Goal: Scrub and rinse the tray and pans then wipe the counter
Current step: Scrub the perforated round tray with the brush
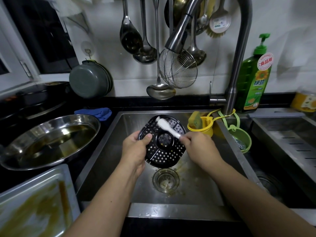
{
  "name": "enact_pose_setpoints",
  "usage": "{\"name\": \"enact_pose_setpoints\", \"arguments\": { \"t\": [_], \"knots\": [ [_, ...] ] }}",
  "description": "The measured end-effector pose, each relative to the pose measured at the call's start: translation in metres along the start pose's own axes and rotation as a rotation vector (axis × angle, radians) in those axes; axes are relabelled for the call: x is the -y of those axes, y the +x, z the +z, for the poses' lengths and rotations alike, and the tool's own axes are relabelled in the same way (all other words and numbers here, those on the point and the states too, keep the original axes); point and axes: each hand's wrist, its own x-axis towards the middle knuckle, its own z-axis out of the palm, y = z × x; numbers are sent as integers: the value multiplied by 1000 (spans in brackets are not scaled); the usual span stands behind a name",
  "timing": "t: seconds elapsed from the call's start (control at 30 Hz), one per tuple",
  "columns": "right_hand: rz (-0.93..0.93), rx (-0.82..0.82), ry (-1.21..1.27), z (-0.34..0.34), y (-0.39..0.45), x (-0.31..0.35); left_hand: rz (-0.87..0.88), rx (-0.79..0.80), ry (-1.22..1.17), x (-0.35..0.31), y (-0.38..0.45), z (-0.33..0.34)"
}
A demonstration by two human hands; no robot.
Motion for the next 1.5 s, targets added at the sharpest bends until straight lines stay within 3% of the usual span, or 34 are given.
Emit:
{"name": "enact_pose_setpoints", "arguments": {
  "t": [0.07,0.2,0.3,0.4,0.53,0.63,0.77,0.9,1.0,1.1,1.23,1.33,1.5],
  "knots": [
    [-22,54,-13,4,-3,3,-1,0,-7,0,0,0],
    [25,-26,12,-1,0,-1,-4,-6,-3,0,1,0],
    [-5,65,-2,2,-4,1,-6,-7,-4,0,1,0],
    [40,-19,14,-2,1,-3,-1,-10,11,1,1,0],
    [-18,84,32,5,-2,2,18,-3,31,3,2,1],
    [21,-30,40,2,2,1,40,9,69,6,3,2],
    [-7,47,36,7,-2,5,49,5,94,7,5,2],
    [21,-24,50,2,4,2,67,1,145,7,3,3],
    [-12,70,57,7,1,7,93,-13,209,8,3,5],
    [30,-14,48,4,2,6,124,-17,255,8,2,5],
    [-8,51,47,7,-2,9,165,-19,322,7,0,5],
    [67,-32,24,0,2,6,172,-14,345,7,0,4],
    [-19,50,63,9,-2,10,175,-8,347,7,0,5]
  ]
}}
